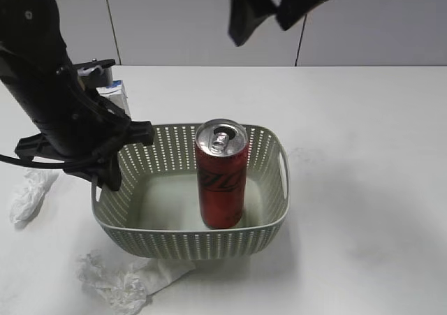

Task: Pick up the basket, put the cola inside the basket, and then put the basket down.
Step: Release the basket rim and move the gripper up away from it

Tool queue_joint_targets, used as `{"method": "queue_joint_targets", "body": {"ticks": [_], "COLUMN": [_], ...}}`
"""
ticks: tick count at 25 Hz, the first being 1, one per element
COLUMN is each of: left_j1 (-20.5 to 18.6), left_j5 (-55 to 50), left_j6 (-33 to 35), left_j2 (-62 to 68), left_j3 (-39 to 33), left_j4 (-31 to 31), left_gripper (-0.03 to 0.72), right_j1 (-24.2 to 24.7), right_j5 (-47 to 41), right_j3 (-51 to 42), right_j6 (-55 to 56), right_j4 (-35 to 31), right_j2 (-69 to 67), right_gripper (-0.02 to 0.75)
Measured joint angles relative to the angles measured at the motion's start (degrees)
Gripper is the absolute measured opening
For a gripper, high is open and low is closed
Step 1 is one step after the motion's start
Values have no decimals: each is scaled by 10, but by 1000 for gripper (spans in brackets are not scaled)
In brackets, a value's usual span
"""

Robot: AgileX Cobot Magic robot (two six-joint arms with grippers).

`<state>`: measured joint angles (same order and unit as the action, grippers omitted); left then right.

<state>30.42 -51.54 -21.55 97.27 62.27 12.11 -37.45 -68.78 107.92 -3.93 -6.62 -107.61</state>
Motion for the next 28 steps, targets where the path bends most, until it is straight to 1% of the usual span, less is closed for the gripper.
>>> {"method": "queue_joint_targets", "body": {"ticks": [7,11,14,17,20,23,28], "left_j1": [0,0,0,0,0,0,0], "left_j5": [0,-5,-13,-16,-18,-21,-22], "left_j6": [0,0,0,0,0,0,0], "left_j2": [0,0,0,0,0,0,0], "left_j3": [0,0,0,0,0,0,0], "left_j4": [0,0,-1,-4,-4,-5,-6], "left_gripper": [-4,-4,-4,-4,-4,-4,-4], "right_j1": [163,240,285,311,313,313,313], "right_j5": [0,0,0,0,0,1,5], "right_j3": [2,2,-5,-33,-84,-155,-314], "right_j6": [8,9,9,9,9,9,9], "right_j4": [8,9,9,14,21,24,30], "right_j2": [0,0,6,27,65,120,230], "right_gripper": [615,604,596,594,594,594,594]}}
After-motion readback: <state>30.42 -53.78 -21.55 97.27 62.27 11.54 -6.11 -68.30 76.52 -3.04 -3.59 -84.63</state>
